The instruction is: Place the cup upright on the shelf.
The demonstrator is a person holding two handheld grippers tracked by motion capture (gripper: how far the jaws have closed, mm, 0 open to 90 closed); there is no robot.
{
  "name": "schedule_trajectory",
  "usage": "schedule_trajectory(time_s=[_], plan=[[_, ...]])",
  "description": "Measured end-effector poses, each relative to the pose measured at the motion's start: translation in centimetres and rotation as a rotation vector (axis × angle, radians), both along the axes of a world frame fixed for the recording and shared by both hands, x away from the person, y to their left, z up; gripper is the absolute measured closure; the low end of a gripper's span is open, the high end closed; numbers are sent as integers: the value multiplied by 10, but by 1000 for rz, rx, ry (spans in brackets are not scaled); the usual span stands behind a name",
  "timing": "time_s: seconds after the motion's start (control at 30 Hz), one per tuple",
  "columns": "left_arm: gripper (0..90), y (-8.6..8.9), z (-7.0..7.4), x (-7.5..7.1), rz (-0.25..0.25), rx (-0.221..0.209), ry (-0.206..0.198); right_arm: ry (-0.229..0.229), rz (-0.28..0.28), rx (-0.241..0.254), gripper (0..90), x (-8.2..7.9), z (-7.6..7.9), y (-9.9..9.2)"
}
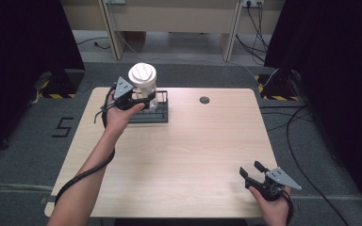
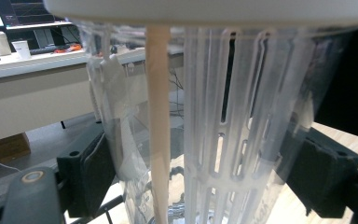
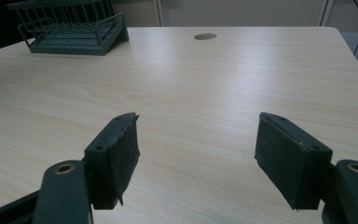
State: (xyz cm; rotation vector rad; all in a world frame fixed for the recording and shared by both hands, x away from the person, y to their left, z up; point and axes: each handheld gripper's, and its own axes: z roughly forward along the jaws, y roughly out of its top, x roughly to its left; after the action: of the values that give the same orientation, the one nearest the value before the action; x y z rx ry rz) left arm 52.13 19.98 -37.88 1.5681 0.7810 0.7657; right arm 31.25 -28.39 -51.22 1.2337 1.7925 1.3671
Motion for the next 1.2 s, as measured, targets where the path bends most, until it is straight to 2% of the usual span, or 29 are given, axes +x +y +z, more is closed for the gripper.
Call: schedule_trajectory(time_s=[0.83,1.2], plan=[[173,3,8,23,41,15,9,1,1,8,308,0,0,-1],[172,6,0,34,74,26,36,2,1,6,308,0,0,-1]])
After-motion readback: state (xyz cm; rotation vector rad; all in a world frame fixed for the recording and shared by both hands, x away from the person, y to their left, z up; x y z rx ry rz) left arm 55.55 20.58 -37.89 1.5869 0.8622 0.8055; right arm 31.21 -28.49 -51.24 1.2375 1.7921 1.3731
